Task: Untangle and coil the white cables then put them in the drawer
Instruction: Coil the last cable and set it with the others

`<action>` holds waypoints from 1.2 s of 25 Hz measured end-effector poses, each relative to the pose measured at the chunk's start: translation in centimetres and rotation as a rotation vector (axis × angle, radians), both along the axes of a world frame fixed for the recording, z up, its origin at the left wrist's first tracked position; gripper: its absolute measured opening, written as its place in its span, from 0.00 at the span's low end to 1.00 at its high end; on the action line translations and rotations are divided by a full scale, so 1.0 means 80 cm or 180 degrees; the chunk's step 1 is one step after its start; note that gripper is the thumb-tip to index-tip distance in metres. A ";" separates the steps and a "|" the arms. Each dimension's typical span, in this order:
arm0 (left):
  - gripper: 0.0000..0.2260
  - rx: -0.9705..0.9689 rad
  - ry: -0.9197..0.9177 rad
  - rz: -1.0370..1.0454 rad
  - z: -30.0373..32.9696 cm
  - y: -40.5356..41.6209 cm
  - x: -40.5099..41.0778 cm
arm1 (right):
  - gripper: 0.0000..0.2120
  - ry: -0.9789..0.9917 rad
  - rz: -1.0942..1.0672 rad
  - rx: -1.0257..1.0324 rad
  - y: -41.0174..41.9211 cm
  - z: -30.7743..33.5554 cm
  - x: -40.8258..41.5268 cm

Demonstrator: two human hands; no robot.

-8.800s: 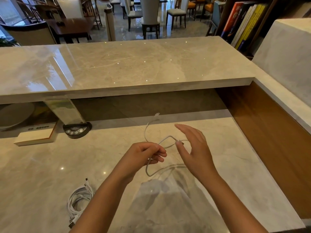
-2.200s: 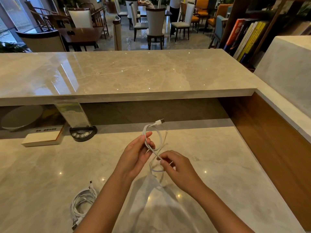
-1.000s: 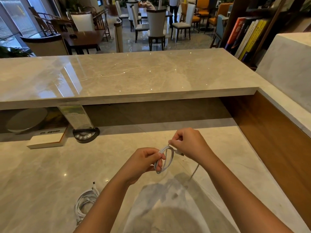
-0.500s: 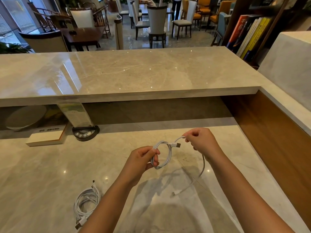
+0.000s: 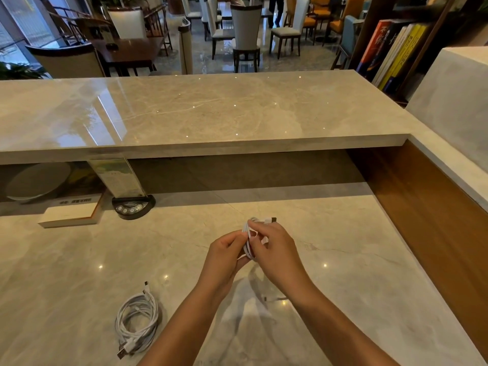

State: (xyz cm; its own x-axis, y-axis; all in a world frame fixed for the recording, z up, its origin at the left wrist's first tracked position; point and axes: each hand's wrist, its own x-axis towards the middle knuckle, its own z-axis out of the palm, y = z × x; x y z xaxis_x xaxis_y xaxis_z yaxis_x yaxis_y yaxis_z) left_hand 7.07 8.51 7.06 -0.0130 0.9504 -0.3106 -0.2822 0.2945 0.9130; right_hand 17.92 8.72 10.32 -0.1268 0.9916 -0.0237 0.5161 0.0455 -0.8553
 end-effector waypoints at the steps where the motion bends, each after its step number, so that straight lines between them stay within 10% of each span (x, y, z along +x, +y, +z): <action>1: 0.13 -0.0020 -0.0238 -0.0043 -0.002 -0.001 0.001 | 0.17 0.0006 -0.0028 -0.0012 -0.002 -0.005 -0.001; 5: 0.14 -0.0154 -0.1255 -0.0023 -0.007 -0.001 -0.001 | 0.16 -0.0204 -0.0166 0.0149 -0.010 -0.017 -0.001; 12: 0.10 -0.0346 -0.1381 0.0475 -0.001 0.008 -0.008 | 0.22 -0.0327 -0.0036 0.0421 -0.014 -0.032 0.012; 18: 0.11 -0.0215 -0.2061 0.0973 -0.002 0.024 -0.037 | 0.10 -0.1565 0.0659 0.1316 -0.029 -0.071 0.062; 20: 0.11 -0.0170 -0.2167 0.0900 0.000 0.022 -0.031 | 0.10 -0.1765 0.0645 0.0696 -0.027 -0.068 0.069; 24: 0.12 -0.0128 -0.2217 0.0674 0.006 0.016 -0.022 | 0.10 0.0467 -0.0279 -0.1352 -0.013 -0.054 0.076; 30: 0.11 -0.0175 -0.1979 0.0261 0.007 0.001 -0.012 | 0.13 0.1277 -0.1126 -0.1203 0.014 -0.041 0.083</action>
